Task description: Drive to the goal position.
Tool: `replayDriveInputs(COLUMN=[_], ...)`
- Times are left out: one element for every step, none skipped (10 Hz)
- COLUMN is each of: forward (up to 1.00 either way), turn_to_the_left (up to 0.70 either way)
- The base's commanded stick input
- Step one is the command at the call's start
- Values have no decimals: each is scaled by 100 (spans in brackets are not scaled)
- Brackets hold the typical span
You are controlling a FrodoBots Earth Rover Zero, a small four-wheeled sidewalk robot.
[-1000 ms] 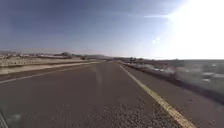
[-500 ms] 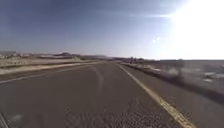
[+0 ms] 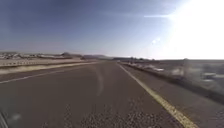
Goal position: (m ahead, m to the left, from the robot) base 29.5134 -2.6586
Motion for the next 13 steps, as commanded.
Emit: replayDriveInputs(forward=[70,70,70,70,70,70,70,70,70,70,70,70,70], turn_to_the_left=[0,0,0,0,0,0,0,0,0,0,0,0,0])
